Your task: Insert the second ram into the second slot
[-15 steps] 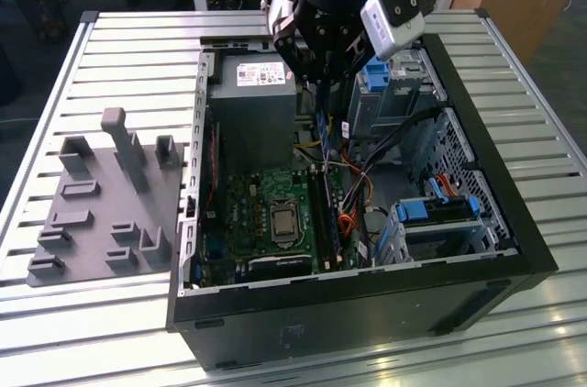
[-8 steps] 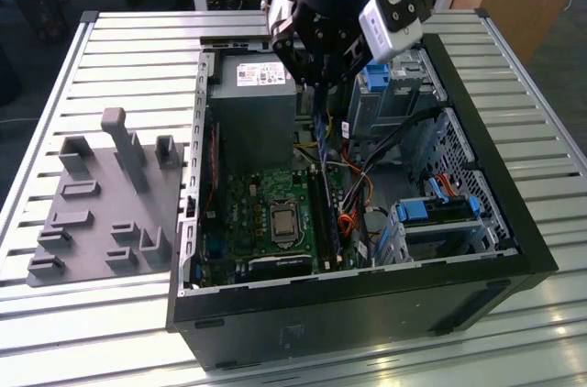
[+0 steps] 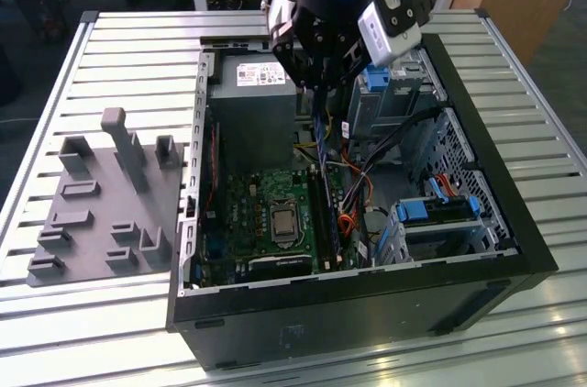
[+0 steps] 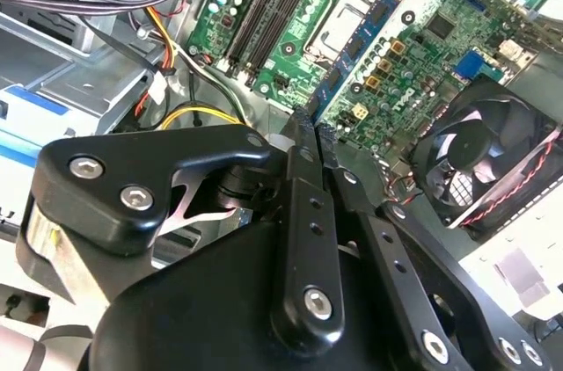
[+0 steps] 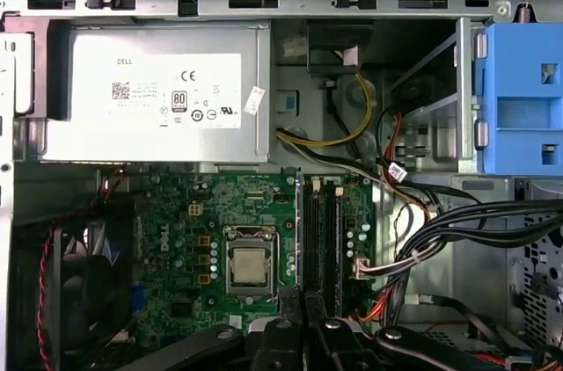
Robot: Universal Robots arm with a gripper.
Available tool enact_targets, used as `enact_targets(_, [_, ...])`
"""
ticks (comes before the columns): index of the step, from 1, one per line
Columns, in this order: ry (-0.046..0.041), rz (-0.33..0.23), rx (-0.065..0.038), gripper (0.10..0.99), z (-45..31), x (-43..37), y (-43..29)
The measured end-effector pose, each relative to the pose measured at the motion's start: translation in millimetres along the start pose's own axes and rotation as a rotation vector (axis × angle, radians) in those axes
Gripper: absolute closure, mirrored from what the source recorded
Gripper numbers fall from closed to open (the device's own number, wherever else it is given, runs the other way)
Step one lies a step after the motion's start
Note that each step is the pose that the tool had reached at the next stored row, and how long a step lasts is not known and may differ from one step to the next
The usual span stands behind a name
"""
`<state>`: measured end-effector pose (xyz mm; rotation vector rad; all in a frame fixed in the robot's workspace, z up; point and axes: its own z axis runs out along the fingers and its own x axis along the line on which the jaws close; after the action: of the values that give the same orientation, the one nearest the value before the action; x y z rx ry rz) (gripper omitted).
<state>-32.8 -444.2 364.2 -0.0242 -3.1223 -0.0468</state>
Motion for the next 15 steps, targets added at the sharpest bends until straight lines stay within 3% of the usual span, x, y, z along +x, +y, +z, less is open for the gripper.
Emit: enact_targets(15, [-0.0085, 0.0, 0.001, 0.953, 5.9, -0.1, -0.2])
